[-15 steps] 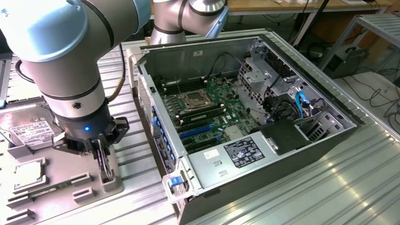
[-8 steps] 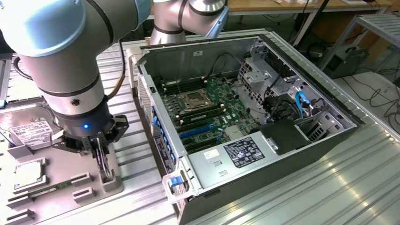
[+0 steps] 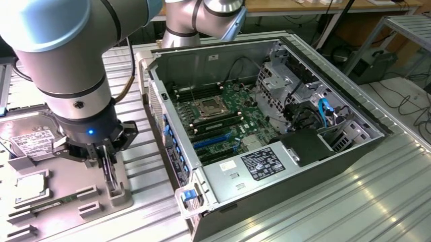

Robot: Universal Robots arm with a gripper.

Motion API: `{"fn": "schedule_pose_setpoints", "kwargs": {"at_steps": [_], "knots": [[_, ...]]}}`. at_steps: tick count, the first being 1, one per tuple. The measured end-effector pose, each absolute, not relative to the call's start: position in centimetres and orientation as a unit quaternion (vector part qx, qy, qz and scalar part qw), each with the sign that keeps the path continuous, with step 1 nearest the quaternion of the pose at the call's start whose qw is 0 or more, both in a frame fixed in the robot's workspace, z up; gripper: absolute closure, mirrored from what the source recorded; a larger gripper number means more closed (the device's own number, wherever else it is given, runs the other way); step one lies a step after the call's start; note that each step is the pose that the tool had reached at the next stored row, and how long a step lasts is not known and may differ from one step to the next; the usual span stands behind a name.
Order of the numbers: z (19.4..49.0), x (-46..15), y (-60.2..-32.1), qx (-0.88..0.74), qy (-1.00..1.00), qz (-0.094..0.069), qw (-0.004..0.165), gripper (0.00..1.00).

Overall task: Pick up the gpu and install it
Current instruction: 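Pick up the gpu and move the gpu toward the slot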

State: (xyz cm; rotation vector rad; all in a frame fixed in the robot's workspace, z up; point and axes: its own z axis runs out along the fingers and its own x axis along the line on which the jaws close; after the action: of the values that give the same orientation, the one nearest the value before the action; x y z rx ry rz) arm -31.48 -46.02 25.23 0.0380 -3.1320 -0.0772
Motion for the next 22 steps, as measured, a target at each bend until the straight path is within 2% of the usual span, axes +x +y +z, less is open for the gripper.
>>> {"fn": "schedule_pose_setpoints", "kwargs": {"at_steps": [22], "knots": [[27.6,-31.5,-46.1,0.012,-1.000,-0.025,0.004,0.73]]}}
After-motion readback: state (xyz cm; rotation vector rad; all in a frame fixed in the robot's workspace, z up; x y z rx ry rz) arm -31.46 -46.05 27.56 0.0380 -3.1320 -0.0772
